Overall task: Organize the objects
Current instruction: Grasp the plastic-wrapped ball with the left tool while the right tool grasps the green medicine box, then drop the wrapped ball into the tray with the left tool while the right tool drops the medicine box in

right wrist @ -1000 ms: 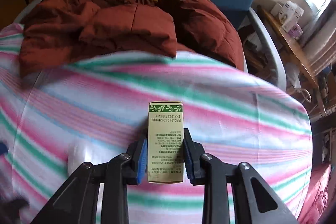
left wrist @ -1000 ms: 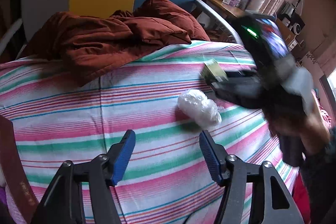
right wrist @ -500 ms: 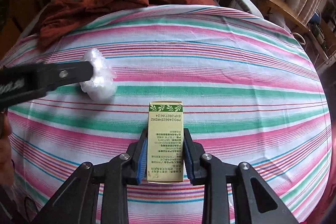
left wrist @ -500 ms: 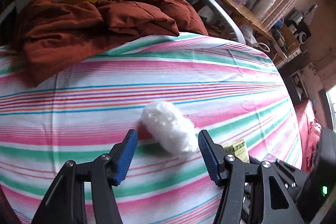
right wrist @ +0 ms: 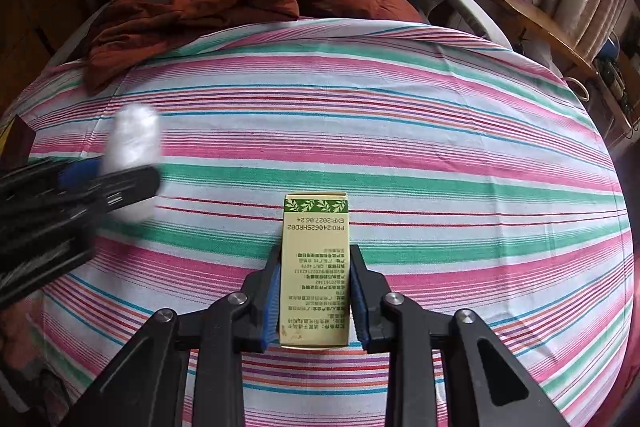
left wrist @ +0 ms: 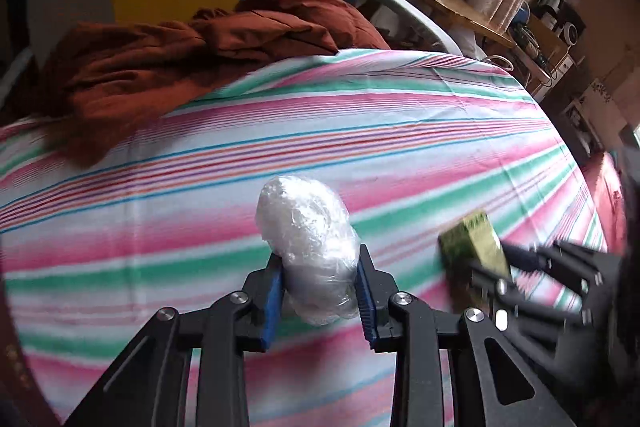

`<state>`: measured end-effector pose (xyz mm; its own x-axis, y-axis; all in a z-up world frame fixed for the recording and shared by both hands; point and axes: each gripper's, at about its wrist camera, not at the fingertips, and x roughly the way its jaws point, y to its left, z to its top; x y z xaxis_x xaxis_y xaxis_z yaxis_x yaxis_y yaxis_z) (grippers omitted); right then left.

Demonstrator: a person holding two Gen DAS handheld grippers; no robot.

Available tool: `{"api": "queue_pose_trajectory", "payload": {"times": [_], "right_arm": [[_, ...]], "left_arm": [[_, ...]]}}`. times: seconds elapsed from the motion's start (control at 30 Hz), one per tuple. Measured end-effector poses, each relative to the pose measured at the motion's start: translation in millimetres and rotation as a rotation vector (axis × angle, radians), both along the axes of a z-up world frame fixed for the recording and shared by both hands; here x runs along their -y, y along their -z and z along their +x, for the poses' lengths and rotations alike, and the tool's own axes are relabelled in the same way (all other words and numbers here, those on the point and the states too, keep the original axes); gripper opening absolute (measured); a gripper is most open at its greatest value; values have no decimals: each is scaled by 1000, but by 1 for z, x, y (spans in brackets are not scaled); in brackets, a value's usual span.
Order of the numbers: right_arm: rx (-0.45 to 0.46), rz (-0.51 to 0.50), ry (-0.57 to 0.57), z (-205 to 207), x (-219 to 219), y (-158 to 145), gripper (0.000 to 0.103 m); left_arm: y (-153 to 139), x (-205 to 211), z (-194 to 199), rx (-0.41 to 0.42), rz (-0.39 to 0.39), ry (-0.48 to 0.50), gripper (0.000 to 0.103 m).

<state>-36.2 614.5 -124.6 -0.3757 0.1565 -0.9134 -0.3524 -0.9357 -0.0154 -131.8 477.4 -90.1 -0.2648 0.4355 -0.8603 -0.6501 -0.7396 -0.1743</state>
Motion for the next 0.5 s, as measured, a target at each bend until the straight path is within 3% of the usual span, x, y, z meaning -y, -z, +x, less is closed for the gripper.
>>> {"api": "queue_pose_trajectory", "payload": {"times": [0.17, 0.5], "right_arm": [[29, -11, -5, -4, 9, 0, 29], [27, -2, -111, -14, 84, -26, 29]], "left_arm": [[-30, 37, 23, -96, 8, -4, 33], [-104, 110, 66, -273, 104, -19, 33]]}}
